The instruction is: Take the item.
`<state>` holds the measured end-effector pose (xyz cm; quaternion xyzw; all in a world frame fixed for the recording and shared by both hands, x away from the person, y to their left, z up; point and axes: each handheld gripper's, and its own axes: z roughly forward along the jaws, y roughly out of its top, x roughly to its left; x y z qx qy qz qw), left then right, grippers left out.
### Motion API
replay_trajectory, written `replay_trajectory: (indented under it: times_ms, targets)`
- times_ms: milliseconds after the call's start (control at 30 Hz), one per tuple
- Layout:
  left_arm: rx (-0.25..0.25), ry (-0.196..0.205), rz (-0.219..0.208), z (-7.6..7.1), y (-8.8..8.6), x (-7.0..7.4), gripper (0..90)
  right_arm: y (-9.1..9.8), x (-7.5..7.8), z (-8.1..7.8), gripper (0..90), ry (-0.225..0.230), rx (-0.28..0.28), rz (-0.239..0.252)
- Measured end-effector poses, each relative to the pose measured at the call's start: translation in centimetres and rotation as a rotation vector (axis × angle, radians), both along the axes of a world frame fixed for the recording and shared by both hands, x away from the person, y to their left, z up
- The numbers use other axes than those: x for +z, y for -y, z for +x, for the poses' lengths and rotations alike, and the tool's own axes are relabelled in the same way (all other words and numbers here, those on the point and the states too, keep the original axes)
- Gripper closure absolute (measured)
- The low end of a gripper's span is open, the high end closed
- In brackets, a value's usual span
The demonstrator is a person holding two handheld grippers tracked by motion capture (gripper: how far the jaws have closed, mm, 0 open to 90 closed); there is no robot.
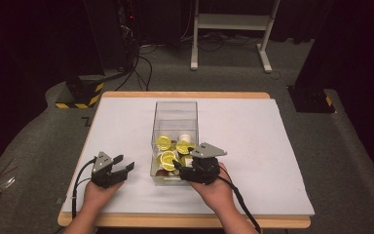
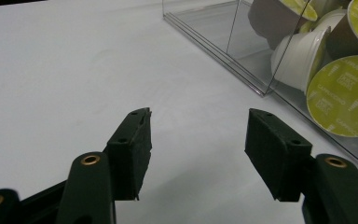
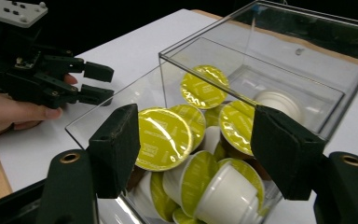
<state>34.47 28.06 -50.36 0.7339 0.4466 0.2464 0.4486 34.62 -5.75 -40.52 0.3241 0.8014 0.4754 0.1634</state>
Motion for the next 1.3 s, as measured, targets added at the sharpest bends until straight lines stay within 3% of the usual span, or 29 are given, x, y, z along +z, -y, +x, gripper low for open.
replay_trajectory:
  times_ms: [400,600,867,1300]
  targets:
    - [-0.010,0.002,-0.004,-0.1,0.0,0.0,40.6,-1.7,-0.8,0.1,32.3,-0.041,0.044,-0.049]
    - [-0.015,0.003,-0.003,-0.1,0.0,0.0,40.6,-3.2,-1.0,0.4,27.5,-0.069,0.055,-0.089]
    - [-0.021,0.008,-0.002,-0.2,0.0,0.0,40.5,-4.3,-1.8,0.9,26.2,-0.090,0.040,-0.140]
    - [-0.024,0.005,-0.006,-0.2,0.0,0.0,40.6,-5.3,-2.1,1.2,32.9,-0.054,0.026,-0.228]
